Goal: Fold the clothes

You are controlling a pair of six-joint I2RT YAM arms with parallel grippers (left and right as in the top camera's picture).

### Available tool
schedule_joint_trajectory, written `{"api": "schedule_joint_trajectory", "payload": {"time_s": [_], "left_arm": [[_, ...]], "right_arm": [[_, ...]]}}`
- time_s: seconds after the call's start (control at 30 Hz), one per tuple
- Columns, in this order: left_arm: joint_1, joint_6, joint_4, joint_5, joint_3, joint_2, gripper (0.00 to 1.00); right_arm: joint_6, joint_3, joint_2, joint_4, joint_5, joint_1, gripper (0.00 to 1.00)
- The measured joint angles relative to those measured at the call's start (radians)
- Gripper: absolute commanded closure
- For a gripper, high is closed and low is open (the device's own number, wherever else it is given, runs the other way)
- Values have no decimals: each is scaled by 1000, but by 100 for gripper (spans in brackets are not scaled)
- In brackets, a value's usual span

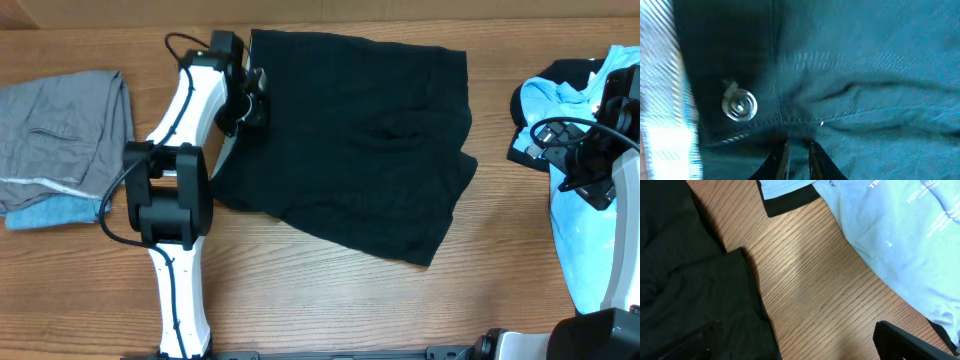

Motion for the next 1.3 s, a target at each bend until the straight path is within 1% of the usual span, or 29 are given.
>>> {"api": "schedule_joint_trajectory", "payload": {"time_s": [0.07,0.1,0.13,0.2,0.3,0.33,0.37,0.4,0.43,0.5,0.63,0.7,0.73,0.77,0.8,0.87,0.9,0.97,1.03,1.1,1.17,1.2,1.23,1.27,1.3], "left_arm": [[0,0,23,6,-38,0,90],[0,1,23,8,-56,0,94],[0,1,19,18,-60,0,96],[1,1,-6,44,-54,0,95],[0,2,-119,113,26,0,83],[0,3,-158,133,82,0,76],[0,2,-188,149,154,-6,50],[0,2,-215,155,208,-16,0],[0,3,-255,155,272,-31,0],[0,2,-286,146,356,-101,0],[1,0,-288,100,411,-256,0],[1,0,-288,92,418,-286,0],[0,0,-289,86,423,-296,0],[1,0,-292,78,422,-290,0],[1,0,-293,75,421,-284,0],[1,0,-295,68,416,-278,0],[1,0,-295,67,415,-277,0],[1,0,-295,63,415,-277,0],[1,0,-295,63,415,-277,0],[1,0,-296,63,415,-277,0],[1,0,-295,61,415,-277,0],[1,0,-296,60,415,-277,0],[1,0,-295,60,415,-277,0],[1,0,-295,60,415,-277,0],[1,0,-295,60,415,-277,0]], "right_arm": [[0,0,0,-1,0,0,0],[0,0,0,0,0,0,0],[0,0,0,0,0,0,0],[0,0,0,0,0,0,0],[0,0,0,0,0,0,0],[0,0,0,1,0,0,0],[0,0,1,0,0,0,0],[0,0,1,-1,0,0,0],[0,0,1,0,0,0,0],[0,0,1,-1,0,0,0],[3,0,1,20,-9,0,0],[12,0,1,49,-107,-4,0],[19,0,1,39,-195,-4,29],[22,0,1,-16,-245,-4,59],[25,0,1,-33,-286,-4,80],[10,-5,1,-101,-344,5,89],[7,-16,1,-133,-356,13,96],[8,-63,1,-176,-365,35,96],[5,-141,1,-174,-386,56,96],[0,-261,3,-115,-415,89,96],[-6,-383,3,-8,-449,125,96],[-8,-448,7,41,-472,145,89],[-10,-501,10,84,-493,162,71],[-14,-549,10,132,-513,174,60],[-12,-583,11,169,-535,182,47]]}}
